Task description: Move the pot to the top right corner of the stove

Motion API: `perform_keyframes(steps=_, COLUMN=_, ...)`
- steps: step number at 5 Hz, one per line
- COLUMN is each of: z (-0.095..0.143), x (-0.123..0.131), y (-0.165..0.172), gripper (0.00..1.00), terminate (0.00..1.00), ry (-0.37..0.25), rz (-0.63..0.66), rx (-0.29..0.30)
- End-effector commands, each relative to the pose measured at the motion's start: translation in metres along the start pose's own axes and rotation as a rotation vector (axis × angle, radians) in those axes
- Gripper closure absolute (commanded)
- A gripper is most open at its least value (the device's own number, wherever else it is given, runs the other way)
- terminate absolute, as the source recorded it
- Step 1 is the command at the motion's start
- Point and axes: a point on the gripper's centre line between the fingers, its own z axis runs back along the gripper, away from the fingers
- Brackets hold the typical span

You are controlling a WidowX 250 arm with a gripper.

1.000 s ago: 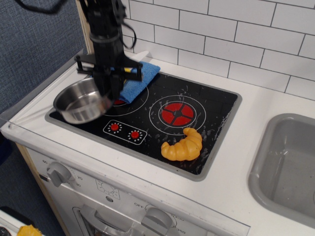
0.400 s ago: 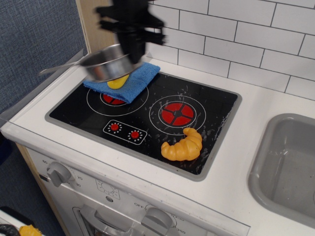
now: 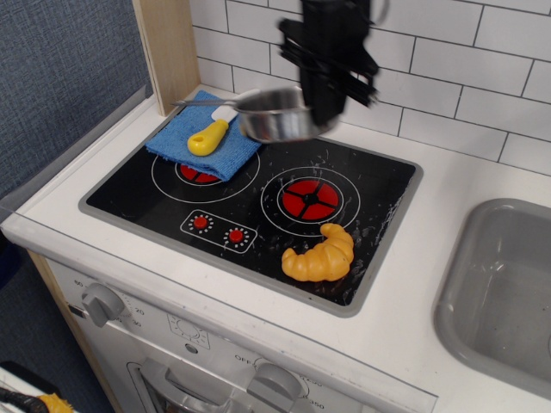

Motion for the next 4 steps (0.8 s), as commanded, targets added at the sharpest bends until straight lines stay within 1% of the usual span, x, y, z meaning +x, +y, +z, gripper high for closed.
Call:
perform_keyframes(steps=1, z=-0.016, x=0.013, y=-0.04, gripper=1.0, terminate=0.0, ry=-0.025, rz=-0.169, rx=-0.013)
perform_keyframes(steps=2, z=-0.029, x=0.012, y=-0.054, gripper=1.0, terminate=0.0, ry=-0.028, rz=-0.257, rx=-0.026)
perform_keyframes(steps=3, z=-0.036, x=0.012, y=-0.066, gripper=1.0, terminate=0.0, ry=-0.049, rz=-0.358, rx=-0.053)
perform_keyframes(steps=4, z=-0.039, x=0.011, y=-0.07, gripper=1.0, terminate=0.0, ry=-0.055, rz=-0.412, rx=-0.081)
